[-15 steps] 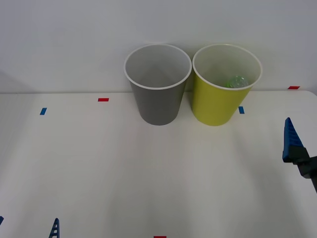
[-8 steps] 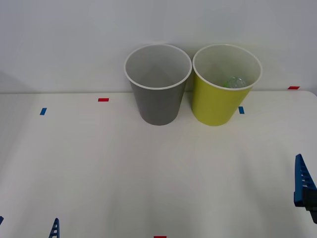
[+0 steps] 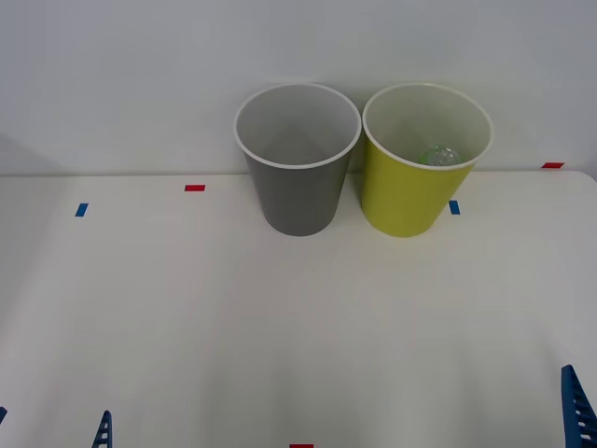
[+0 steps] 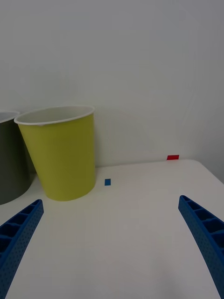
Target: Put cans in the gray bin and PET bottles in the light green bin.
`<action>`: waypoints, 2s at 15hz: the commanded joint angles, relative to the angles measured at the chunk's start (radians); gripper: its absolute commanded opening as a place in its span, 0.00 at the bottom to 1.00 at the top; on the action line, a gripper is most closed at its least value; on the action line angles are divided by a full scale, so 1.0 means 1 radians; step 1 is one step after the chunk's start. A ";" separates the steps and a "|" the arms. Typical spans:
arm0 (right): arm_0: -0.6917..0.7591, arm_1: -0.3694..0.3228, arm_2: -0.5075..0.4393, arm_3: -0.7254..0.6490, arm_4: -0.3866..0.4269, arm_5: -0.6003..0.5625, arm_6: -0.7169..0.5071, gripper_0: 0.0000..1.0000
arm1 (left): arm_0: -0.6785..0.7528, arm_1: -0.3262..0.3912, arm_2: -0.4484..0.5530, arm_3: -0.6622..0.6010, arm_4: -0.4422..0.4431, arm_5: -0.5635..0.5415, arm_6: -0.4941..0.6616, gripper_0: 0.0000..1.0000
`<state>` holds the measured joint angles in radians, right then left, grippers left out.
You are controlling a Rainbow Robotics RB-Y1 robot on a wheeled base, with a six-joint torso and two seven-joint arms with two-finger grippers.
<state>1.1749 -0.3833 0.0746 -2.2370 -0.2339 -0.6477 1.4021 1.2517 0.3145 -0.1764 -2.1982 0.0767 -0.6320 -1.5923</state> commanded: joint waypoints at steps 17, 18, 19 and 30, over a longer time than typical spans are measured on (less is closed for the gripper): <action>0.054 -0.029 0.016 0.065 0.015 -0.119 0.000 1.00 | 0.000 0.000 0.000 0.000 0.000 0.000 0.000 1.00; 0.054 -0.029 0.016 0.065 0.015 -0.119 0.000 1.00 | 0.000 0.000 0.000 0.000 0.000 0.000 0.000 1.00; 0.054 -0.029 0.016 0.065 0.015 -0.119 0.000 1.00 | 0.000 0.000 0.000 0.000 0.000 0.000 0.000 1.00; 0.054 -0.029 0.016 0.065 0.015 -0.119 0.000 1.00 | 0.000 0.000 0.000 0.000 0.000 0.000 0.000 1.00</action>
<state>1.2287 -0.4126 0.0906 -2.1722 -0.2194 -0.7673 1.4021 1.2517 0.3145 -0.1764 -2.1982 0.0767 -0.6320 -1.5923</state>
